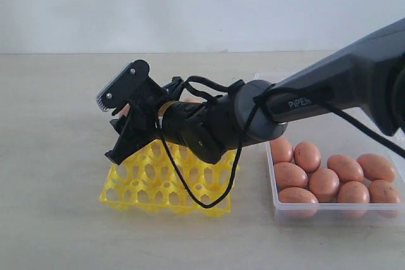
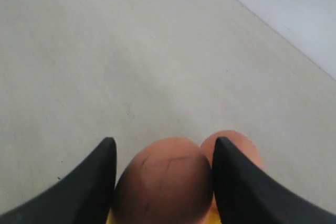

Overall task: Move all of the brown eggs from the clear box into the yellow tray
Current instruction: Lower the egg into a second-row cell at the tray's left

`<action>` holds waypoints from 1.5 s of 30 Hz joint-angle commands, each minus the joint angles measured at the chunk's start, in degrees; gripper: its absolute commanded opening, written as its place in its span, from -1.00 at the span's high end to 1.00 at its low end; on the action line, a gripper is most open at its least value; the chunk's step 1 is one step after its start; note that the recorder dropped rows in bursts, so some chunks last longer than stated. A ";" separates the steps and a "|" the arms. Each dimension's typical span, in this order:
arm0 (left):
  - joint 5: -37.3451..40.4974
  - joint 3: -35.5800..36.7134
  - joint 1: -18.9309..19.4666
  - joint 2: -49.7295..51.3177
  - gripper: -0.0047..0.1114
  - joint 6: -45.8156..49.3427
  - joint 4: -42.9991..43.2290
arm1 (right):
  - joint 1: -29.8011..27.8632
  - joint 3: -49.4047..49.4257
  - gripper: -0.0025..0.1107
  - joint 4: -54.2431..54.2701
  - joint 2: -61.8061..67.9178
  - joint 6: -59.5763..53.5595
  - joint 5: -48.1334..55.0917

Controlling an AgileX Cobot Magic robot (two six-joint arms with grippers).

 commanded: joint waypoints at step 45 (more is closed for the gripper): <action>-0.32 0.21 0.16 -0.18 0.85 0.23 -0.03 | -0.24 -0.19 0.28 0.00 2.83 -0.25 -3.27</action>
